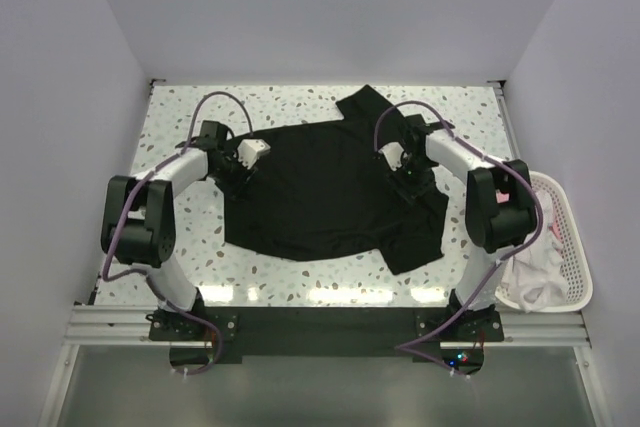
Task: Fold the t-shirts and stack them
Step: Flatten the tshirt out
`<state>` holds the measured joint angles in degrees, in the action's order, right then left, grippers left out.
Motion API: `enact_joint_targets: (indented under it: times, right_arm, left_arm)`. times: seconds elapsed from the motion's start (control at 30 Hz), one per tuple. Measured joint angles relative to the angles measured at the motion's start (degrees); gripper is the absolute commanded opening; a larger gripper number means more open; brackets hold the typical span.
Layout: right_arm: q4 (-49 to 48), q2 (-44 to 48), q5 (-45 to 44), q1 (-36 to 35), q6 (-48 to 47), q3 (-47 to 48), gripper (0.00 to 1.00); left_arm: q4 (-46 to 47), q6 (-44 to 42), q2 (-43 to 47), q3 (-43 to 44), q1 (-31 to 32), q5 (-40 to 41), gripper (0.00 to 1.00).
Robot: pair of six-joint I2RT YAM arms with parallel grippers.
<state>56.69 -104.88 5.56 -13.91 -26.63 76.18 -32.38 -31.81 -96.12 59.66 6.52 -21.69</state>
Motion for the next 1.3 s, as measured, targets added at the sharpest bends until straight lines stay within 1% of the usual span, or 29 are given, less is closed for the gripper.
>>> enact_joint_targets:
  times: [0.13,0.23,0.3,0.37,0.43,0.5,0.53,0.6,0.63,0.7,0.73,0.9,0.97,1.03,1.1,1.2,1.3]
  right_arm:
    - [-0.46,-5.66,-0.37,-0.63,1.22,1.81,0.52]
    - [0.02,-9.55,-0.33,-1.11,2.51,4.04,0.52]
    - [1.90,-12.55,-0.07,-1.20,3.87,8.07,0.53]
    - [3.02,-15.32,0.31,-1.29,5.01,12.70,0.54]
    - [4.52,-18.80,1.86,-1.42,6.08,18.84,0.55]
    - [4.70,-21.22,3.61,-1.42,6.86,24.00,0.57]
    - [4.83,-21.51,4.55,-1.42,7.23,25.57,0.57]
    - [6.12,-20.98,6.14,-1.42,7.61,27.65,0.60]
    - [6.58,-19.91,6.93,-1.42,7.58,27.91,0.60]
    - [7.43,-16.31,8.00,-1.42,7.26,26.67,0.59]
    - [7.82,-13.68,8.50,-1.42,6.73,25.14,0.56]
    - [11.10,0.04,8.55,-1.64,3.02,14.88,0.48]
    - [12.02,3.30,7.23,-2.14,1.88,10.34,0.44]
    - [12.24,4.17,5.75,-2.89,1.40,6.36,0.42]
    - [11.65,3.89,4.09,-3.82,1.09,2.89,0.41]
    - [10.49,2.86,1.49,-5.70,1.16,-1.05,0.37]
    - [8.31,1.53,-0.76,-7.34,1.84,-2.38,0.34]
  left_arm:
    - [1.16,2.56,-8.22,5.31,-0.02,5.73,0.30]
    - [1.53,3.32,-12.35,10.62,-0.09,9.03,0.27]
    - [1.03,3.76,-16.15,15.87,-0.35,10.25,0.27]
    - [0.20,4.20,-21.00,23.04,-1.18,10.32,0.27]
    - [-1.14,4.72,-25.97,30.86,-2.73,9.68,0.29]
    - [-1.70,5.01,-29.24,36.17,-4.79,8.31,0.33]
    - [-2.45,5.01,-30.14,38.01,-6.03,7.54,0.38]
    - [-4.26,4.28,-30.21,39.56,-8.46,5.40,0.41]
    - [-5.05,3.58,-29.33,39.56,-9.51,4.31,0.44]
    - [-6.51,1.99,-26.43,38.10,-10.73,1.90,0.46]
    - [-6.69,1.09,-23.85,35.95,-10.93,0.74,0.47]
    - [-9.16,-2.95,-7.78,24.52,-9.73,-4.76,0.47]
    - [-9.14,-4.33,-2.56,20.35,-9.29,-6.58,0.47]
    - [-9.01,-5.27,1.09,16.09,-9.22,-7.87,0.47]
    - [-9.07,-5.64,2.49,13.03,-9.25,-8.57,0.47]
    - [-9.18,-6.19,2.86,9.46,-9.25,-9.14,0.47]
    - [-9.18,-6.62,3.13,7.65,-9.25,-9.14,0.47]
